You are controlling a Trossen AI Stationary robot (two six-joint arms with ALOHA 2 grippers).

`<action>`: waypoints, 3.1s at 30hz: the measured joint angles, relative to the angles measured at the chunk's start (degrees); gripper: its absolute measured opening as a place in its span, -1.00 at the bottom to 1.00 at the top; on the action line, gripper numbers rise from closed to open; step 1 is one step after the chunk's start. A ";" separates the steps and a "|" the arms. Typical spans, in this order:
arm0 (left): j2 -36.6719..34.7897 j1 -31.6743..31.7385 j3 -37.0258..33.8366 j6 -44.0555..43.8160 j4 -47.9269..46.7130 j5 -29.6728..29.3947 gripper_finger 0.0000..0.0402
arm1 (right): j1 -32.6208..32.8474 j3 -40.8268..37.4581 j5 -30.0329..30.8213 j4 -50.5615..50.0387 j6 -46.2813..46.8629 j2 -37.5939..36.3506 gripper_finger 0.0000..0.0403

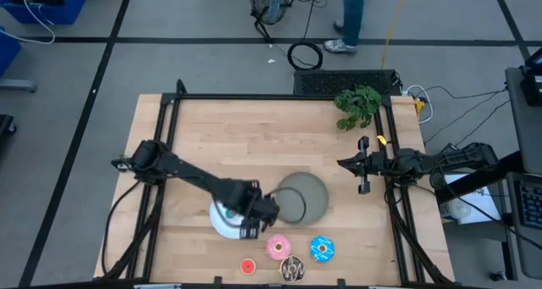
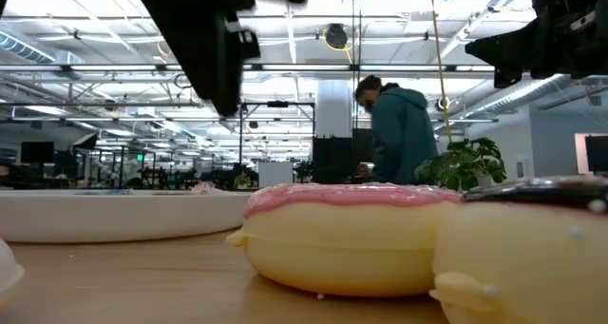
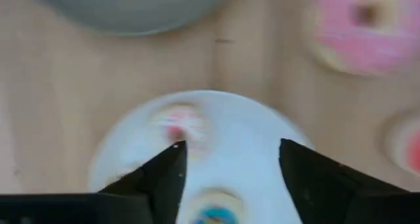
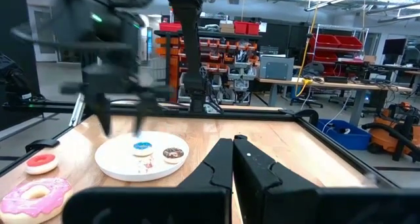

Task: Pick & Place donuts
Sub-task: Put the small white donut on the white plate

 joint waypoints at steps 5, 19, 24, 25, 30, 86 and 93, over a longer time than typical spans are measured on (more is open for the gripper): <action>-0.02 -5.88 8.06 -2.21 -10.67 -8.36 -0.31 | 0.00 0.01 0.00 -0.01 -0.06 0.00 -1.00; -6.46 -17.22 14.45 -26.63 -27.97 -29.94 -0.91 | 0.00 0.01 0.00 0.01 -0.24 -0.02 -1.00; -6.42 -17.95 14.04 -26.93 -26.12 -34.38 -0.97 | -0.01 0.01 0.02 0.12 -0.24 -0.02 -1.00; -6.36 -17.47 13.29 -26.23 -24.57 -34.90 -0.97 | 0.02 0.01 0.02 0.12 -0.22 -0.02 -1.00; -5.99 -15.20 5.54 -19.73 -15.72 -34.76 -0.98 | 0.01 0.01 0.02 0.20 -0.22 -0.02 -1.00; -3.30 -4.72 -23.10 -12.26 21.04 -20.66 -0.97 | 0.01 0.00 0.05 0.02 -1.28 0.07 -1.00; -3.15 -4.24 -23.10 -12.46 21.06 -20.18 -0.98 | 0.00 0.00 0.04 0.02 -1.16 0.07 -1.00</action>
